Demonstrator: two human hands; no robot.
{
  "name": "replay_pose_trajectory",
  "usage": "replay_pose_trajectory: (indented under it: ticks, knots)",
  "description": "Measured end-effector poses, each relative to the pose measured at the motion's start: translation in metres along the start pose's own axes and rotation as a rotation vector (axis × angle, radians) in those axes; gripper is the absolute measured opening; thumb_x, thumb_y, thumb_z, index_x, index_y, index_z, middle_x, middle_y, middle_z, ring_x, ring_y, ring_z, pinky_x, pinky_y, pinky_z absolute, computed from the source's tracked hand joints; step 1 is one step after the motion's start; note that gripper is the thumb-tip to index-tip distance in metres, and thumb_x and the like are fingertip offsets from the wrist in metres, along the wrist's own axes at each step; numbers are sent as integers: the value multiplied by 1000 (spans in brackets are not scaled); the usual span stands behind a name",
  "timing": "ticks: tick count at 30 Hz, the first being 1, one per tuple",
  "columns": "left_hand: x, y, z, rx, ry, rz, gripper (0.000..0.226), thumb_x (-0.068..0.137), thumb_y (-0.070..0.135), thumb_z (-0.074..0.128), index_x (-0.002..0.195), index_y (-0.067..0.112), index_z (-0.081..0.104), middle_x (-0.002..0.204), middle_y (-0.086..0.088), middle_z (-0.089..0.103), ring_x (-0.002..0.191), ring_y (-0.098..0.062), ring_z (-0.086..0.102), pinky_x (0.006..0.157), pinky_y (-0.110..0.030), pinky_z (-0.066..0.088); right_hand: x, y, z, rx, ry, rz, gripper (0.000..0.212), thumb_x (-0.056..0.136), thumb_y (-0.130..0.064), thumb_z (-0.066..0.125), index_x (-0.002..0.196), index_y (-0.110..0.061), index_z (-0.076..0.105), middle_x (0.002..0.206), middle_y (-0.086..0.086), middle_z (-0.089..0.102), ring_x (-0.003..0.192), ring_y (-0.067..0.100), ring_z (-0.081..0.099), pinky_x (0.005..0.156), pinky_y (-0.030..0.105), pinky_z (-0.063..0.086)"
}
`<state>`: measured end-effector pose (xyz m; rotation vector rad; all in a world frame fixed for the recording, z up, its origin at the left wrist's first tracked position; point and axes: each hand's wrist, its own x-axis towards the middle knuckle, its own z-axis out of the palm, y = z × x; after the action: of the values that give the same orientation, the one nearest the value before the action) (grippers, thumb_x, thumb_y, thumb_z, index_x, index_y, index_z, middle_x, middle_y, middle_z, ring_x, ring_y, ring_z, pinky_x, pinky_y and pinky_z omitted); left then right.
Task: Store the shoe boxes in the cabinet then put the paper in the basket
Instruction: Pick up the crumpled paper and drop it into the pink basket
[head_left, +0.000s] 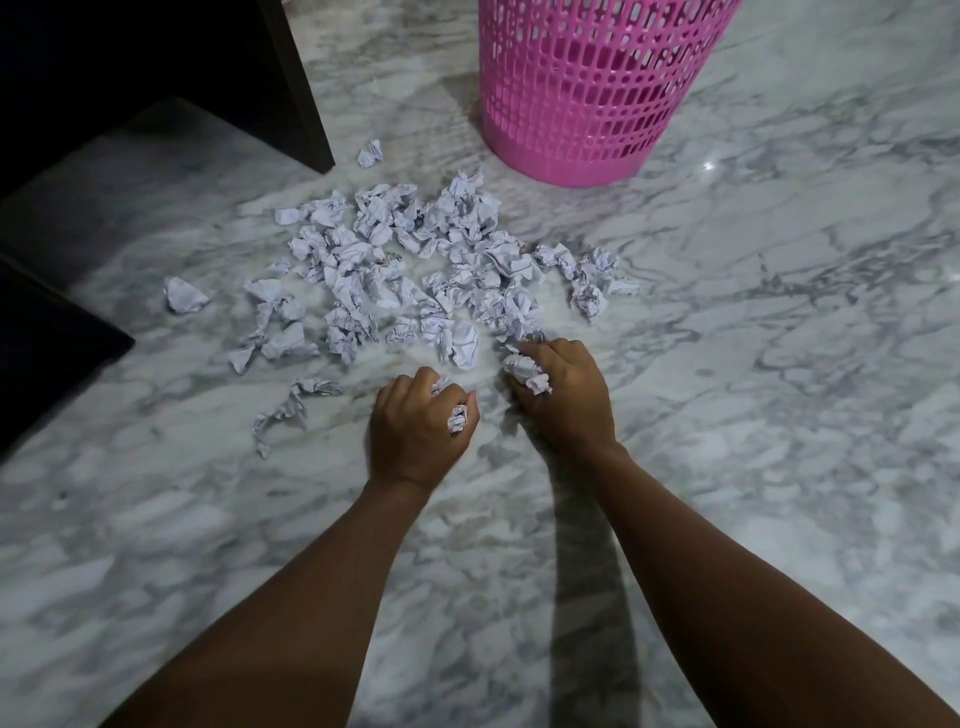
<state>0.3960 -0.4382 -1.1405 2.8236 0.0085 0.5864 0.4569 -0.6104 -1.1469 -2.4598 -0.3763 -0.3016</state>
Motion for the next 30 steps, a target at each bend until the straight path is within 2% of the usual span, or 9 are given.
replay_pose_trajectory:
  ticks: [3,9,11,13,15,18,21,25,30]
  knots:
    - [7,4,-2,7,-47,-68,21,81,26,69,63,18,64,69,-7,56,58,-31,53,51,-32,40,-4,-6,-1,58,-42,79,44,80,-45,59,107,-15,75,90,7,68,90,28,59,74,31,44]
    - [22,8,-10,33,-226,-167,10,70,28,75,67,19,72,64,-6,58,52,-32,58,49,-24,31,-11,-17,-12,130,-59,161,23,76,-21,77,98,-14,76,86,10,69,86,29,63,72,28,41]
    - [28,12,-19,40,-258,-193,17,77,34,70,80,17,75,76,-9,66,65,-35,65,55,-29,40,-13,-24,-21,234,-26,283,20,76,-18,77,96,-16,77,85,6,72,83,19,66,74,25,46]
    - [33,14,-26,14,-308,-263,29,85,39,62,95,15,74,94,-12,70,86,-37,66,70,-35,48,-12,-29,-28,359,9,458,6,74,-21,78,80,-22,75,70,-7,70,67,-3,63,66,19,48]
    - [34,14,-33,-19,-355,-313,34,88,42,58,101,15,72,101,-13,70,94,-36,65,76,-34,47,-11,-32,-33,409,48,587,18,71,-28,77,61,-20,64,55,-12,61,52,-8,55,56,17,44]
    - [34,15,-46,-86,-370,-403,33,88,44,58,99,17,72,100,-12,71,91,-33,64,69,-30,42,-8,-32,-40,525,109,706,27,73,-21,76,56,-16,56,50,-11,53,46,5,46,53,26,41]
    - [34,15,-58,-109,-366,-423,31,88,42,58,97,16,73,100,-13,71,92,-33,63,68,-28,38,-9,-31,-51,566,159,706,30,75,-17,75,56,-18,52,44,-12,46,42,4,39,51,24,37]
    - [30,16,-68,-165,-350,-448,25,86,39,60,74,18,66,87,-12,70,74,-29,56,63,-27,37,-32,-32,-68,426,201,609,8,78,-13,76,85,-16,73,71,-1,68,61,3,58,62,19,45]
    - [19,21,-65,-179,-390,-456,36,82,36,61,55,15,49,73,-9,67,66,-30,55,59,-27,38,-61,-30,-40,135,-11,392,30,78,-26,78,106,-19,74,109,3,64,97,20,61,78,26,46]
